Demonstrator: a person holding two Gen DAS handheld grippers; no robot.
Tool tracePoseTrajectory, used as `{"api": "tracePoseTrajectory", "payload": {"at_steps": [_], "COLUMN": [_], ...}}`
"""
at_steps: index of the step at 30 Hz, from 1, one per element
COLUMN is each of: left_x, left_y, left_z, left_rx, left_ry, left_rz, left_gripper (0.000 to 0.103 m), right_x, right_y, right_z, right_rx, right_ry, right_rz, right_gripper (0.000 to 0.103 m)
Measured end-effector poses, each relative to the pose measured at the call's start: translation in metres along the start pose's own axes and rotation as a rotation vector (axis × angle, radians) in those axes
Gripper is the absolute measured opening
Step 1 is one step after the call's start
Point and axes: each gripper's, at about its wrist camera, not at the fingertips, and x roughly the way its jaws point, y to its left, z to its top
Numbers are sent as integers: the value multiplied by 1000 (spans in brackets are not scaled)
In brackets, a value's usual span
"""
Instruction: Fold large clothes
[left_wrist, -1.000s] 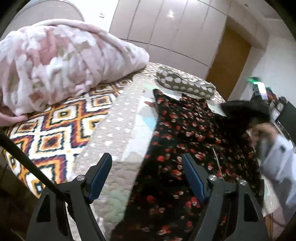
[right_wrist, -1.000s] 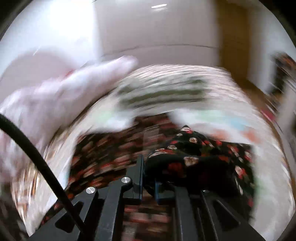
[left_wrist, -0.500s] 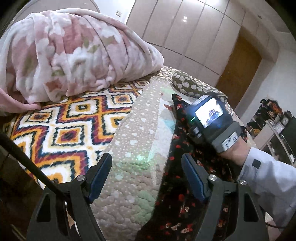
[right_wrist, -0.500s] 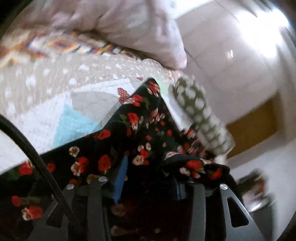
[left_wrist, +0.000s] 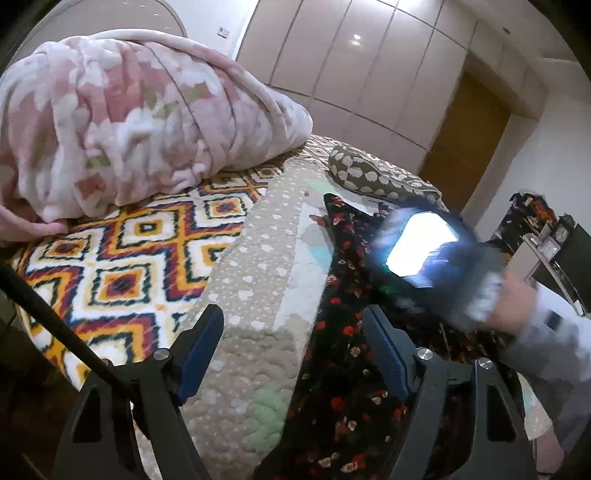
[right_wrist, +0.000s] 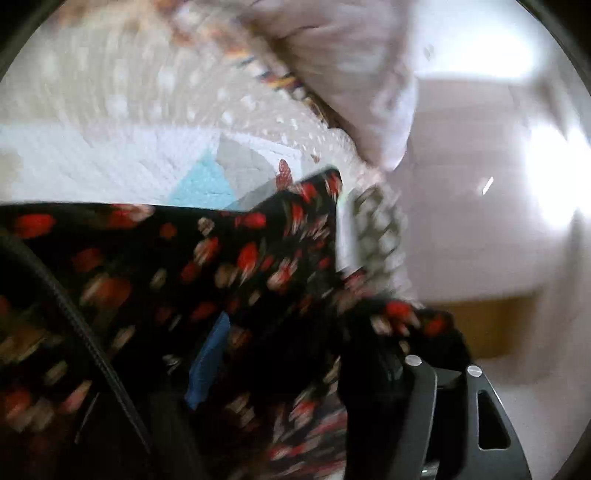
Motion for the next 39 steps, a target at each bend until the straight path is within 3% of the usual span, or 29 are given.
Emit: {"api": "tracePoseTrajectory", "payload": {"at_steps": [2, 7, 10, 16, 19, 22, 25, 28, 30, 31, 35, 36, 39], "left_x": [9, 26, 35, 40, 39, 39, 36, 35, 36, 36, 39, 38, 33], "left_y": [-6, -36, -58, -77, -78, -74, -65, -57, -52, -50, -43, -41, -37], "left_z": [4, 17, 21, 19, 15, 12, 12, 11, 10, 9, 10, 12, 15], "left_rx": [6, 72, 121, 116, 133, 138, 113, 94, 82, 77, 53, 44, 31], "left_ry": [17, 33, 40, 42, 48, 49, 44, 40, 42, 45, 49, 47, 31], "left_rz": [4, -15, -17, -51, -52, -42, -51, -53, -55, -55, -54, -52, -47], "left_gripper": [76, 76, 76, 76, 76, 77, 76, 76, 76, 77, 77, 77, 77], "right_x": [-15, -33, -20, 15, 40, 53, 50, 58, 73, 80, 104, 106, 97], "right_y": [-13, -39, -70, -136, -147, -138, -131, -128, -122, -121, -123, -122, -123], "right_z": [-29, -104, -153, -238, -252, -241, -224, -203, -175, -163, -78, -59, -8], "right_rx": [68, 210, 405, 945, 1074, 1074, 1093, 1128, 1112, 1103, 1040, 1025, 980], "right_ry": [-54, -73, -98, -155, -153, -128, -158, -144, -61, -40, -20, -41, -199], "right_rz": [93, 269, 425, 686, 742, 765, 826, 825, 808, 808, 766, 757, 872], "right_gripper": [79, 80, 80, 80, 78, 73, 71, 65, 23, 18, 18, 18, 20]}}
